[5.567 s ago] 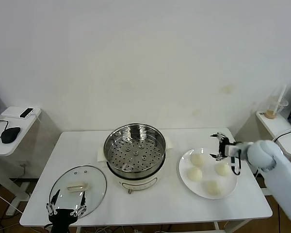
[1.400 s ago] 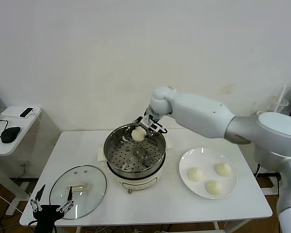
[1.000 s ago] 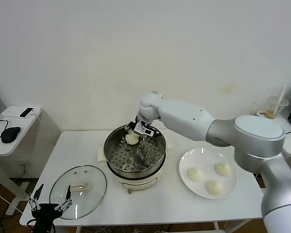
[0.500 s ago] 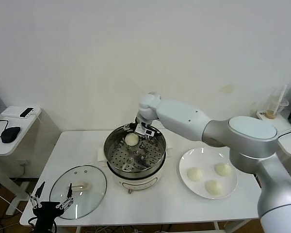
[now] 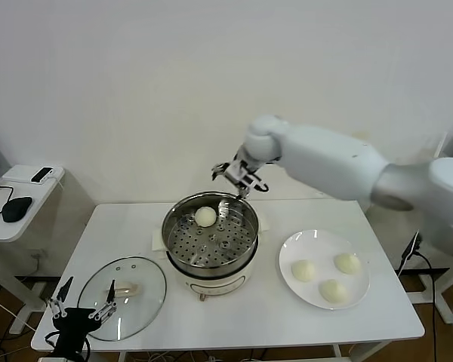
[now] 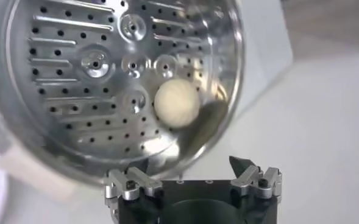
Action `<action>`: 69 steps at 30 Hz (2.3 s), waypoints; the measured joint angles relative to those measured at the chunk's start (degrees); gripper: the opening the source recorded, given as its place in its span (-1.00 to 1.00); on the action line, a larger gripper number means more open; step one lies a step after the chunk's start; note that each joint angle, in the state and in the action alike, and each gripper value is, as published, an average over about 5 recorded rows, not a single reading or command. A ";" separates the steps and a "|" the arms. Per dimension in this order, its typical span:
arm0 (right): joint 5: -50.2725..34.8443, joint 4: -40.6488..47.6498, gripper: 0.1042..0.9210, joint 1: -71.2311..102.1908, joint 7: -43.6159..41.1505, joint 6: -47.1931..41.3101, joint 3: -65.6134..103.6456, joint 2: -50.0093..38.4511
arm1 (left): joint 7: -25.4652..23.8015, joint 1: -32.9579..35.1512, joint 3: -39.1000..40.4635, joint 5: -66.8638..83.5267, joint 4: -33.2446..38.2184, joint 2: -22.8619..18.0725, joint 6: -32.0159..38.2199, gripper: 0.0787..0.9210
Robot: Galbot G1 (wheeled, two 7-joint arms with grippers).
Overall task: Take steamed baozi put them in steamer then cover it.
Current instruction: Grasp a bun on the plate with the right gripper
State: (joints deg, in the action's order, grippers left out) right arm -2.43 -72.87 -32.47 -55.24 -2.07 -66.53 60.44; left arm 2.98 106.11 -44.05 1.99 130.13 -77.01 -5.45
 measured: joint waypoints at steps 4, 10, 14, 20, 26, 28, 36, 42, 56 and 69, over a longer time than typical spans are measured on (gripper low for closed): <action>-1.42 -5.48 0.76 -0.28 -1.57 -4.90 0.04 -6.91 | -0.07 -0.36 0.08 0.56 0.06 0.67 -0.18 0.77; -1.01 -11.96 0.76 1.93 -2.74 -8.88 0.50 -16.81 | -0.21 -0.58 0.31 1.07 0.12 1.63 -0.30 0.77; 0.14 -14.65 0.76 5.63 -3.26 -10.40 2.20 -21.91 | -0.26 -0.92 0.57 1.06 0.11 2.01 -0.54 0.77; 2.30 -16.60 0.76 12.65 -3.62 -12.09 5.76 -26.32 | -0.32 -1.26 0.49 1.09 0.21 2.72 -0.93 0.77; 4.28 -16.86 0.76 19.68 -3.69 -13.22 9.03 -27.50 | -0.34 -1.57 0.46 1.07 -0.49 2.75 -1.11 0.77; 4.94 -16.54 0.76 21.83 -3.65 -13.35 9.96 -27.27 | -0.34 -1.74 0.44 1.05 -0.72 2.74 -1.22 0.77; 7.38 -13.41 0.76 28.91 -3.53 -13.73 12.99 -24.22 | -0.41 -2.13 -0.19 1.19 -1.07 2.85 -1.69 0.77; 9.46 -10.59 0.76 32.40 -3.16 -13.53 14.35 -21.42 | -0.43 -2.29 -0.36 1.28 -1.22 2.73 -1.82 0.77; 12.91 -5.48 0.61 35.80 -2.62 -13.61 16.36 -16.80 | -0.46 -2.29 -0.70 1.25 -1.45 2.52 -1.88 0.77; 13.25 -4.81 0.31 35.17 -4.12 -13.24 17.04 -16.52 | -0.41 -2.30 -0.65 1.23 -1.16 2.37 -1.88 0.77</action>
State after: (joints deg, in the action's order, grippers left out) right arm 10.81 -77.67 2.70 -59.36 -15.31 -49.49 43.93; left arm 2.57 103.82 -44.70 3.21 128.97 -74.64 -7.33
